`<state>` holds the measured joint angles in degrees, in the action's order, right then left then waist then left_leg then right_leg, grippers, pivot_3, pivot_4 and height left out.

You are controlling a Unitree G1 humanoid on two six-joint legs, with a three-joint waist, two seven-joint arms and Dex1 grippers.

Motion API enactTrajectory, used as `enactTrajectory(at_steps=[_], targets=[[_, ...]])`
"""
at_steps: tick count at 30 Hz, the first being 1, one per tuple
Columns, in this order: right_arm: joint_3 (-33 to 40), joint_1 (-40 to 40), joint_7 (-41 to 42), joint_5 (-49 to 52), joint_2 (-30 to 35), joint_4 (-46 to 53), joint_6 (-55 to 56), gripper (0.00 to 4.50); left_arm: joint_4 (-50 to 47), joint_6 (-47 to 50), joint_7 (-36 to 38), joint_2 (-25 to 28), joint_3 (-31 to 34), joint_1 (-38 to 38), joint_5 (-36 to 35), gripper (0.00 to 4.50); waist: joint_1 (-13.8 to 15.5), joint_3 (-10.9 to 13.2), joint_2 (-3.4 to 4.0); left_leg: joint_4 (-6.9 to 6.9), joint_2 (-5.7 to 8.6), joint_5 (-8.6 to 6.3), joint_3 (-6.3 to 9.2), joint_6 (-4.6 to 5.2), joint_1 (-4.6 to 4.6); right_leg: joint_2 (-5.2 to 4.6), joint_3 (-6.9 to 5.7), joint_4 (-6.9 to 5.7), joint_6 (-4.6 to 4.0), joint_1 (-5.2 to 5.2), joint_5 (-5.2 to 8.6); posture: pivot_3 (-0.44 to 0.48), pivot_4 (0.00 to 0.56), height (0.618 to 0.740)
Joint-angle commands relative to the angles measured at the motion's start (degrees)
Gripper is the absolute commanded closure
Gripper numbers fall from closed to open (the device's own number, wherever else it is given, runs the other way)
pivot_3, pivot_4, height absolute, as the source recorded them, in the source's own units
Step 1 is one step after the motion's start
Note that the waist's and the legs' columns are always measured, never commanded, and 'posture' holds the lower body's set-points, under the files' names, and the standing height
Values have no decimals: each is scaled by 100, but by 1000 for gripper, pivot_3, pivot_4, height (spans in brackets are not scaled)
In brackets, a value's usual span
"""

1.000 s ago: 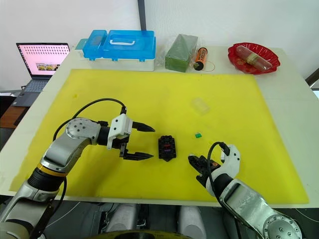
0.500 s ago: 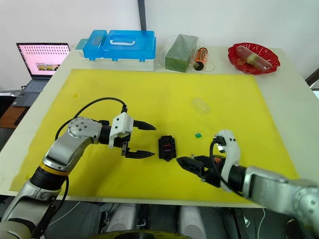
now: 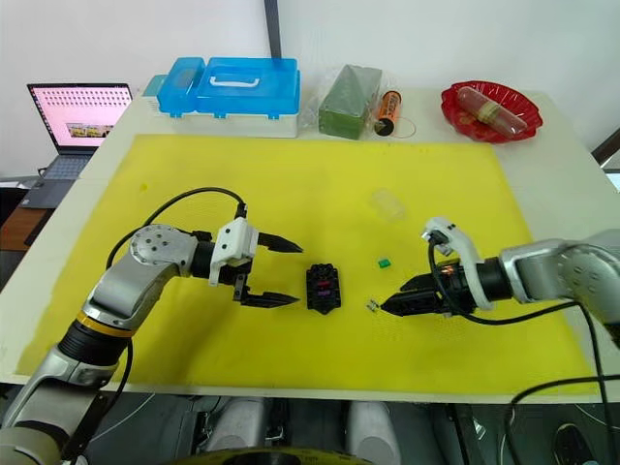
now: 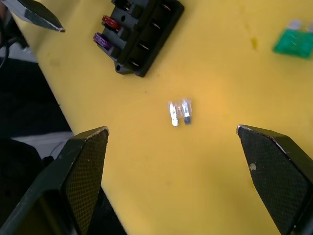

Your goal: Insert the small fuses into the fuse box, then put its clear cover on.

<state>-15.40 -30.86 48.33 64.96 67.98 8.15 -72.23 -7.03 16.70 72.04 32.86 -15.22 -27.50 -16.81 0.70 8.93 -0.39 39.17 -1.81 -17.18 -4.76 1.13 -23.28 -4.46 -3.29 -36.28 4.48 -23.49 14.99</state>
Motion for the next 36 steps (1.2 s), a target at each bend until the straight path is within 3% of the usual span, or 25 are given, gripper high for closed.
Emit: enactTrajectory(at_steps=[1, 16, 36], targets=[[-279, -350, 644, -608, -168, -183, -84, 31, -236, 37, 117, 80, 38, -44, -150, 0, 11, 0, 0, 0, 1, 0, 0, 0, -3, -2, -1, 0, 0, -2, 0, 0, 150, 740], [-691, -872, 1759, -1889, -863, -717, -312, 31, -293, 77, 205, 134, 73, -29, -202, 0, -4, 0, 0, 4, 4, 0, -2, 0, 0, -6, -4, -4, 1, 1, -2, 0, 150, 740], [-830, -1003, 2331, -2288, -1322, -646, -646, 31, -318, 129, 76, 130, 73, -112, -165, 0, -29, 0, 0, 3, 0, 0, -2, 0, 2, -2, -4, -6, 1, 0, -2, 0, 150, 740]])
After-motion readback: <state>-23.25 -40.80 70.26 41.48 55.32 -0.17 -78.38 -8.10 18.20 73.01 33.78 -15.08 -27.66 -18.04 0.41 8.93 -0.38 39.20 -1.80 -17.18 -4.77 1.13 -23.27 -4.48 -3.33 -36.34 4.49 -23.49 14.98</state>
